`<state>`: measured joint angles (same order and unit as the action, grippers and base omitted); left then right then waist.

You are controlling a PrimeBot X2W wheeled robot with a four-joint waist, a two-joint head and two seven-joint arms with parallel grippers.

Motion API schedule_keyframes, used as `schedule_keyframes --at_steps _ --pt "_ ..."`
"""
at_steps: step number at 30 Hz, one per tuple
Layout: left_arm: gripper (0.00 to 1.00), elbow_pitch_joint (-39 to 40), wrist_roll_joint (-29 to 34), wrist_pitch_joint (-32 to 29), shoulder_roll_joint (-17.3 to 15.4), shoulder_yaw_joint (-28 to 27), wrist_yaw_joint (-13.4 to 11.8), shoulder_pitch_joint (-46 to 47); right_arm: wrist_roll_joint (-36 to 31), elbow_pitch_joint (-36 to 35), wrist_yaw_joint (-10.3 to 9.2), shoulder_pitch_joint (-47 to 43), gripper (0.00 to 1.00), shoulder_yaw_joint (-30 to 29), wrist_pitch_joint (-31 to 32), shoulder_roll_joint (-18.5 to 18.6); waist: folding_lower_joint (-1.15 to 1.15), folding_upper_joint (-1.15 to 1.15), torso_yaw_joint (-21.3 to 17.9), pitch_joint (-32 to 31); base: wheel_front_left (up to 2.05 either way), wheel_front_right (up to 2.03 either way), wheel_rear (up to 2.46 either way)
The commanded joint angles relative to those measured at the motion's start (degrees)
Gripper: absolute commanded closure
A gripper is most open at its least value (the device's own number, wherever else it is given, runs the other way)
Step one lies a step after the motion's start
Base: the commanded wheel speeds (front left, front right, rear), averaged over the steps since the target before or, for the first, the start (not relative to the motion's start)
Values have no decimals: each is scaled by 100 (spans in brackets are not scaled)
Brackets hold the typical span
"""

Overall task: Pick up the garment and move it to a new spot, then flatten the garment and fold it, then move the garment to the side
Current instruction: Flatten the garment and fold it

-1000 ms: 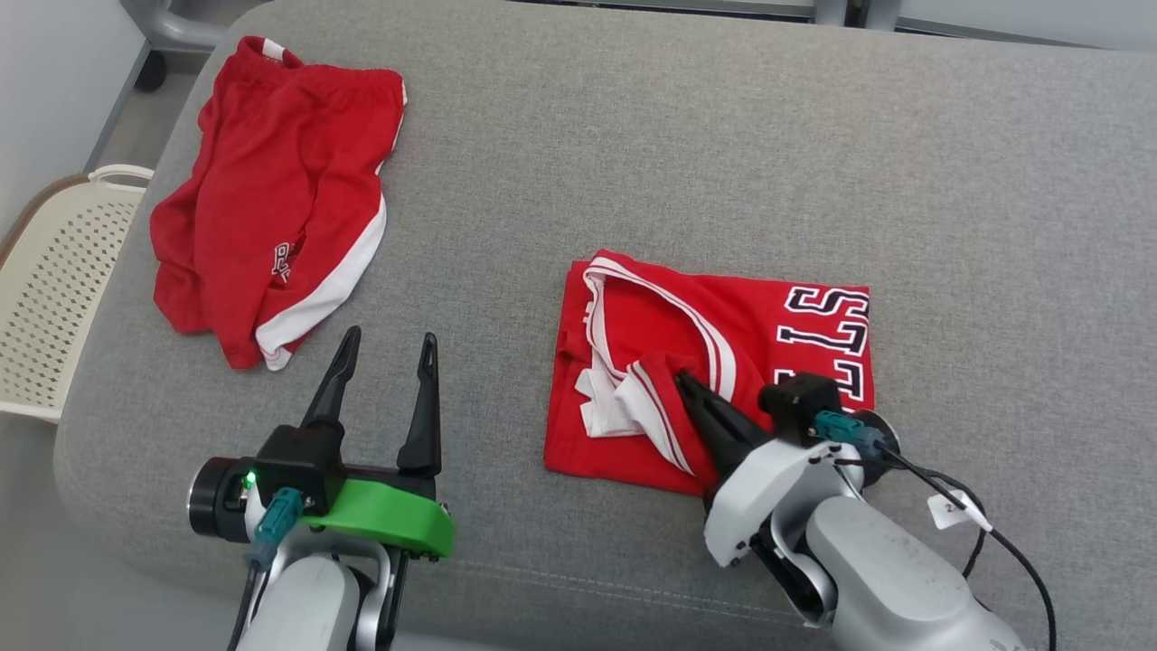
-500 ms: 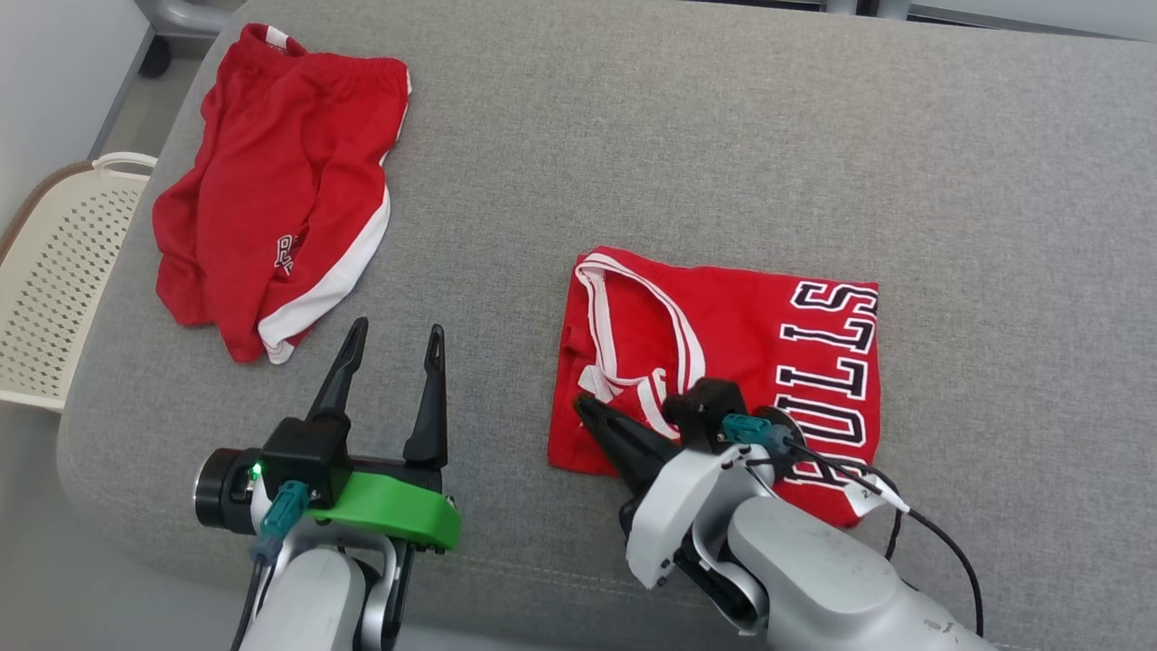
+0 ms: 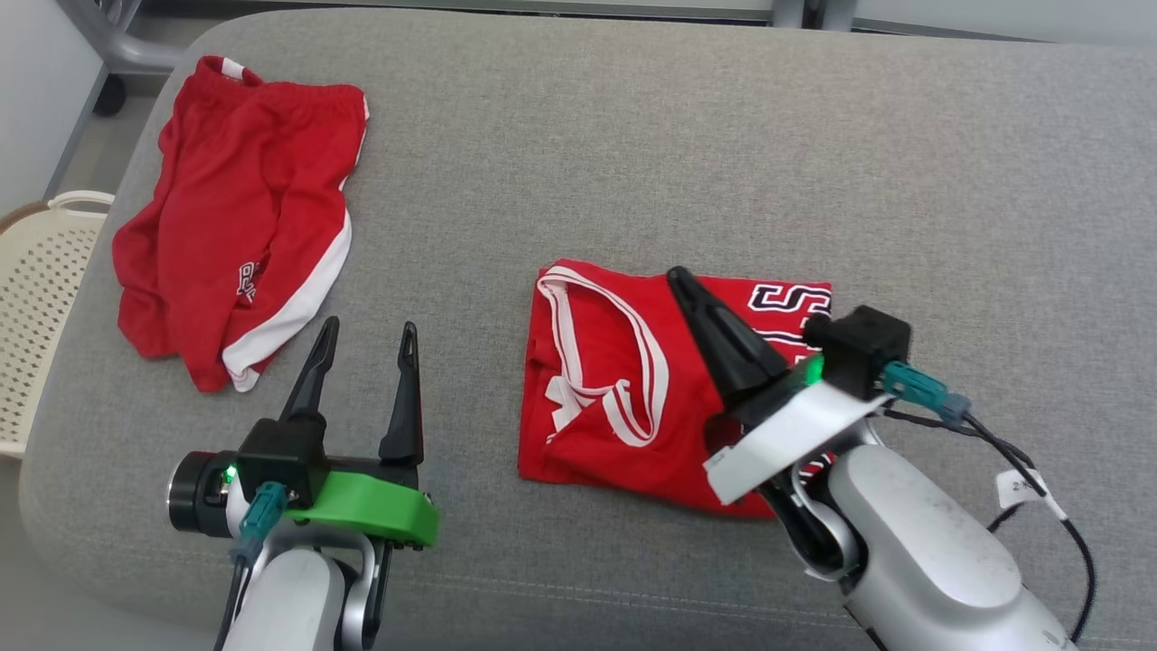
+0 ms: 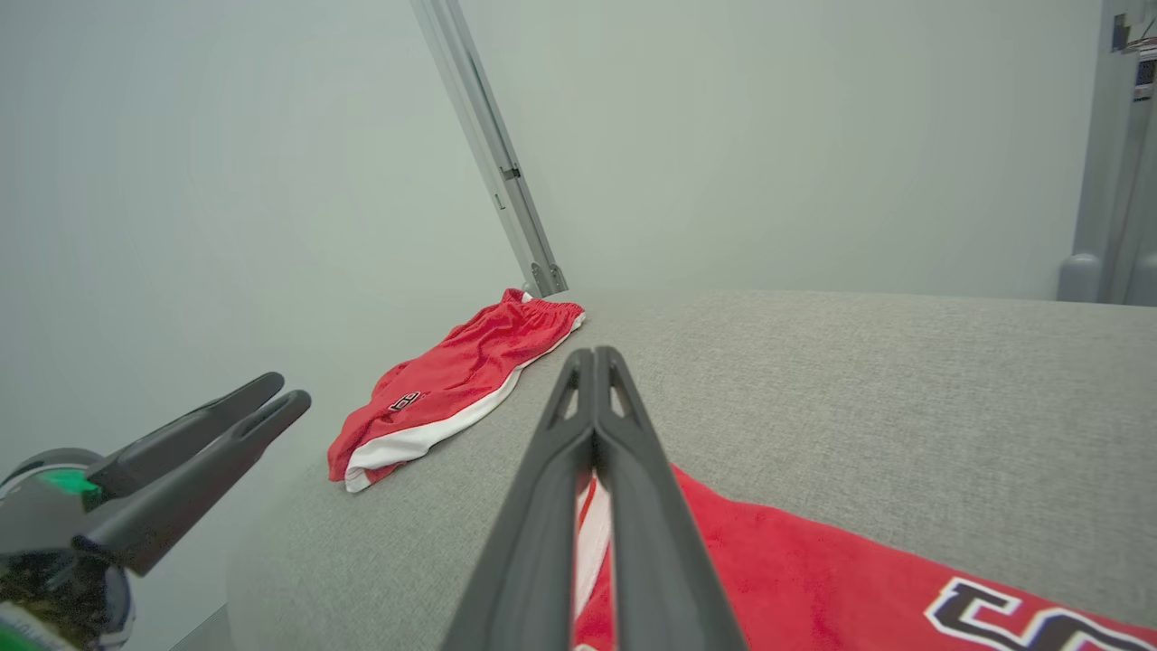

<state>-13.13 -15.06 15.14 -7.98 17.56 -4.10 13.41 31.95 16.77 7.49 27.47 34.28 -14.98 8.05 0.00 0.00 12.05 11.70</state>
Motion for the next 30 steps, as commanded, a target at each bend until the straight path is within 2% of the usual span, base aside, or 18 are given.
schedule_keyframes --at_steps 1,12,22,30 --pt "0 9 35 4 -34 -21 -33 -90 -132 -191 0 -252 100 -258 -13 96 0 0 -129 -110 0 0 0" --pt "0 8 82 3 -153 -126 -97 -253 -793 -823 0 -1339 100 -1809 -14 232 0 0 -453 -385 0 0 0" --pt "0 55 29 -27 -291 -171 -183 -522 -1139 -1024 0 -2083 100 -2443 -14 121 0 0 -678 -690 0 0 0" --pt "0 149 -39 -112 -347 -175 -242 -725 -1240 -1100 0 -2461 100 -2612 -14 72 0 0 -799 -837 0 0 0"
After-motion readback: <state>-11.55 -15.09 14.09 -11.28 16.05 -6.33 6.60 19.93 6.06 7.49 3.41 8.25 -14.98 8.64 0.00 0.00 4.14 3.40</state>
